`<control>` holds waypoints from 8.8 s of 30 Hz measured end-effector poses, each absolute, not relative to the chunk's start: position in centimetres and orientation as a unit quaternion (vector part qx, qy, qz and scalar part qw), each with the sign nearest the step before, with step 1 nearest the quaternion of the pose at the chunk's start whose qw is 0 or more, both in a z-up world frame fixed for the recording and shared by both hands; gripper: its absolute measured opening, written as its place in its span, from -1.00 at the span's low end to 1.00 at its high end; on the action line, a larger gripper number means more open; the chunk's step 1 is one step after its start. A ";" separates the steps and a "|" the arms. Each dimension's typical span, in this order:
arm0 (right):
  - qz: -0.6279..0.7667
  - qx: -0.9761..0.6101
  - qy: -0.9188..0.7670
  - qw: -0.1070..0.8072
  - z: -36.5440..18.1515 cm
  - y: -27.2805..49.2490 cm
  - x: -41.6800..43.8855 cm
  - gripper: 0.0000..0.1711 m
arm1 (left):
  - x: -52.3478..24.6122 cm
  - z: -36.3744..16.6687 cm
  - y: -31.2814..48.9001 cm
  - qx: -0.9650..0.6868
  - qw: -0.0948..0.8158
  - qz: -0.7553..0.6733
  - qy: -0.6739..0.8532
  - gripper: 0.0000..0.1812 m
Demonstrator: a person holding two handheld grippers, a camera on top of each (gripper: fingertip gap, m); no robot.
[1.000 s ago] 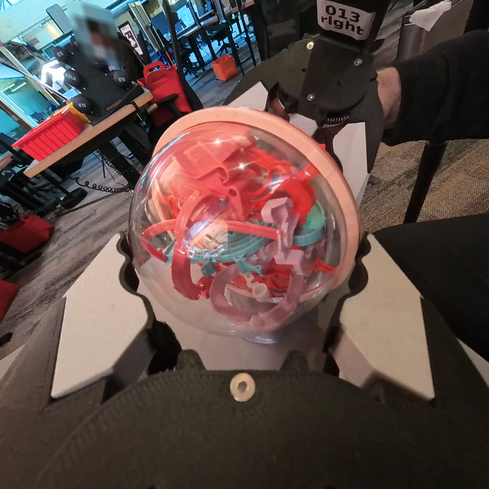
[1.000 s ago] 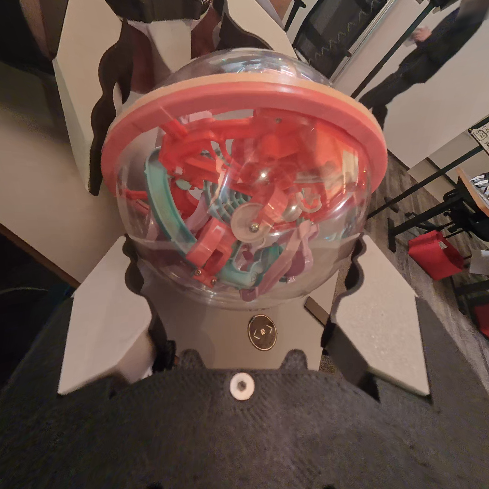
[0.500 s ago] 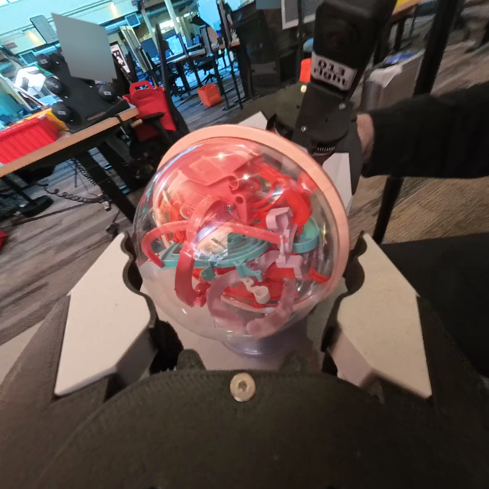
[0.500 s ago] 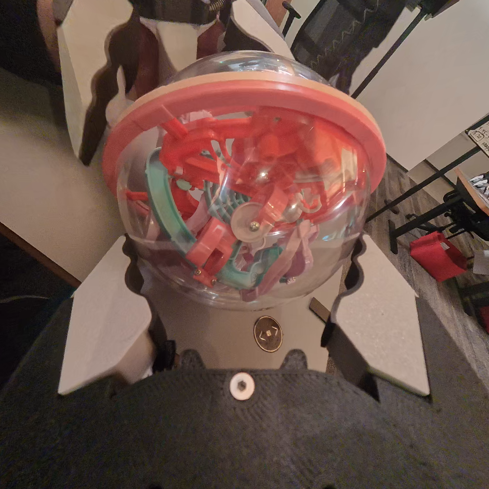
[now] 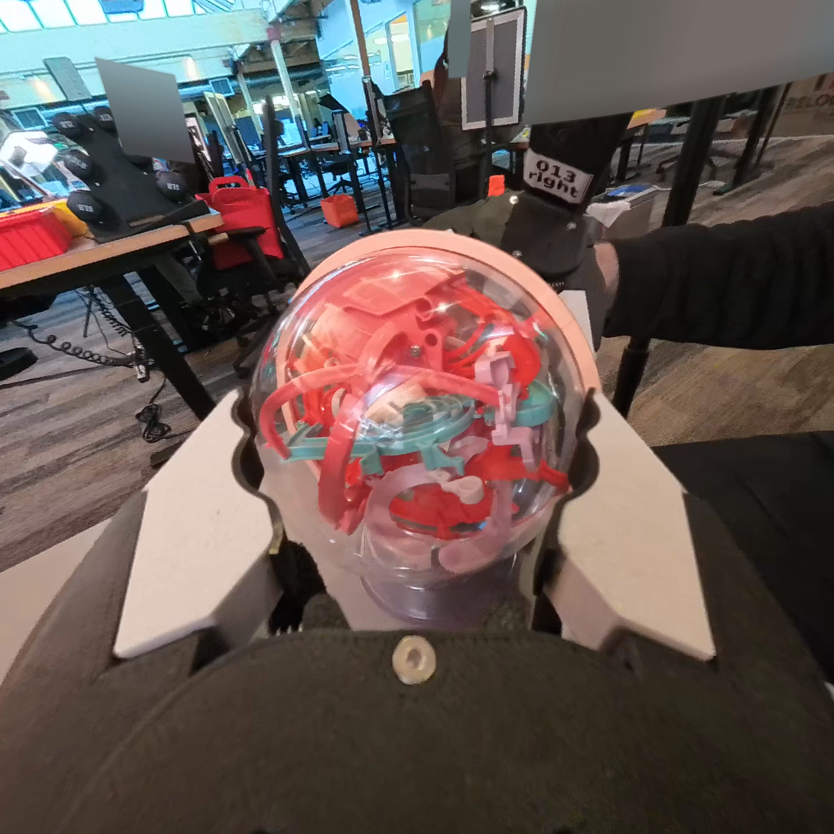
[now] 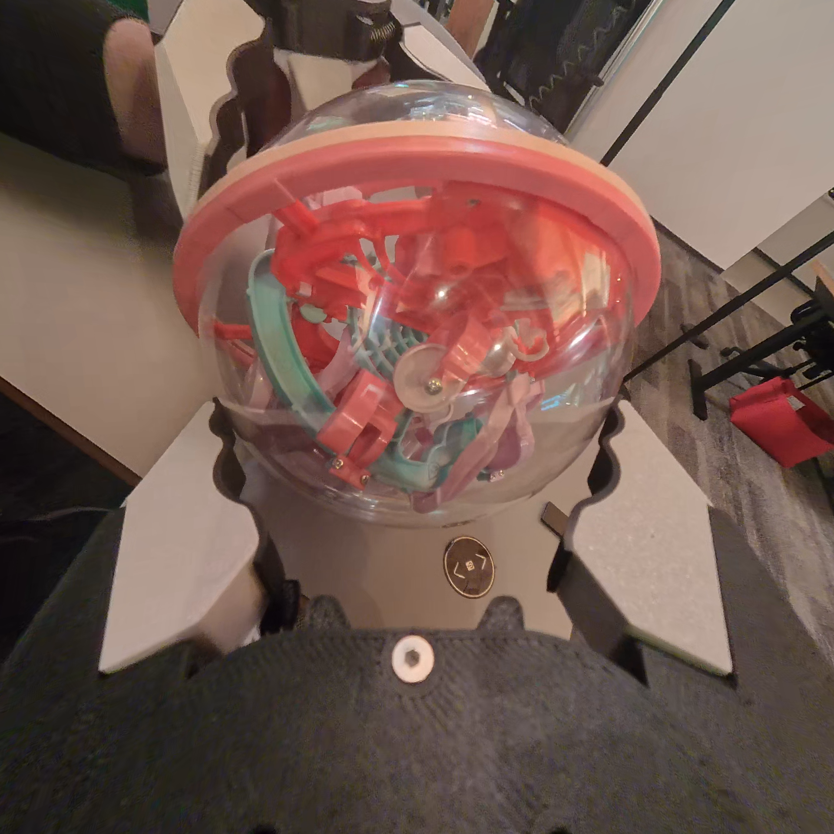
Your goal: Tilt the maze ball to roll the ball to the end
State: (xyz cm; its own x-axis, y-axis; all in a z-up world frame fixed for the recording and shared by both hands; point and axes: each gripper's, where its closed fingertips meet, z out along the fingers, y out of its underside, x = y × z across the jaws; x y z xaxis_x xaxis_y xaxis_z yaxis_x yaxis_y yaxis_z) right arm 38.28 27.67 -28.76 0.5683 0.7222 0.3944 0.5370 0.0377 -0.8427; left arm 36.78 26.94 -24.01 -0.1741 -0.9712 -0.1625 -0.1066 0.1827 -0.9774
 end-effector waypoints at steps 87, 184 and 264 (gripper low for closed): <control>-0.043 -0.712 -0.467 0.523 -30.2 28.6 38.0 0.81 | 35.6 -27.2 27.9 -0.482 0.463 -0.466 0.581 0.69; 0.127 -0.826 -0.338 0.433 -31.2 31.1 35.5 0.80 | 34.4 -25.0 32.3 -0.526 0.394 -0.578 0.483 0.69; 0.380 -0.817 -0.140 0.411 -27.6 29.3 37.0 0.42 | 34.7 -27.1 31.9 -0.556 0.317 -0.537 0.550 0.69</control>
